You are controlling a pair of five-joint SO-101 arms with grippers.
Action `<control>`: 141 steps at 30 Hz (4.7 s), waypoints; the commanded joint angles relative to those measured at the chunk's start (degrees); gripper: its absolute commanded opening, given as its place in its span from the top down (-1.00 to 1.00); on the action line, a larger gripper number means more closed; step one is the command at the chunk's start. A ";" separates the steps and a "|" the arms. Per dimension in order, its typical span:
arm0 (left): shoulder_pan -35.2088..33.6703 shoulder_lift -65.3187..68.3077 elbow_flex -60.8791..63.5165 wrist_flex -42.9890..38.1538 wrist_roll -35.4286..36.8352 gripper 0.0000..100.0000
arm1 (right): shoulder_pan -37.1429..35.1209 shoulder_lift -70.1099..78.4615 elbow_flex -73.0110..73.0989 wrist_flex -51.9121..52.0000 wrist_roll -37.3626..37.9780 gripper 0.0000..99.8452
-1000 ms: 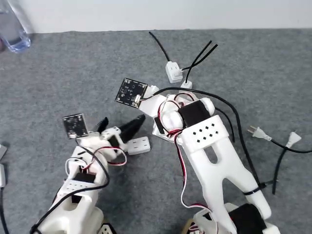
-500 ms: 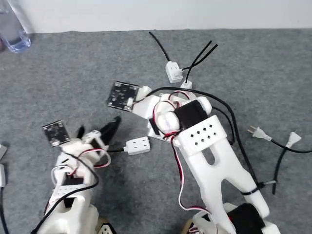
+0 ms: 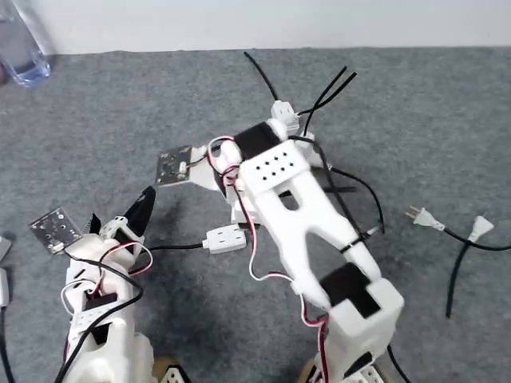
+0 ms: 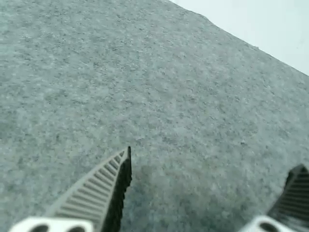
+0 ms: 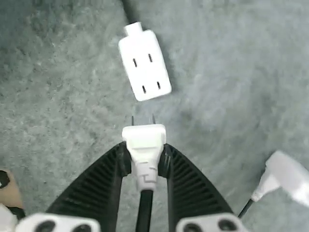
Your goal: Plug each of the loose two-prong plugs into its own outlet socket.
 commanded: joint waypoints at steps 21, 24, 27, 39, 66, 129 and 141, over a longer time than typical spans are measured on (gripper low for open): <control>-0.35 -0.44 -0.22 -1.49 0.53 0.08 | -2.59 7.34 -3.78 -4.53 10.99 0.98; -0.35 -0.44 -0.22 -1.49 0.53 0.08 | -2.33 9.19 -3.78 -4.79 10.99 0.98; -0.35 -0.44 -0.22 -1.49 0.53 0.08 | -1.71 10.42 -3.87 -4.79 10.99 0.98; -0.35 -0.44 -0.22 -1.49 0.53 0.08 | -0.04 9.27 -3.87 -6.20 12.22 0.98; -0.35 -0.44 -0.22 -1.49 0.53 0.08 | -1.10 15.96 -3.78 -8.04 13.54 0.98; -0.62 -0.44 -0.40 -1.49 0.62 0.08 | -10.59 20.35 -4.66 -9.19 -3.69 0.44; -11.08 -0.44 0.66 -15.21 7.30 0.08 | -11.65 16.48 -4.66 -5.76 -3.96 0.44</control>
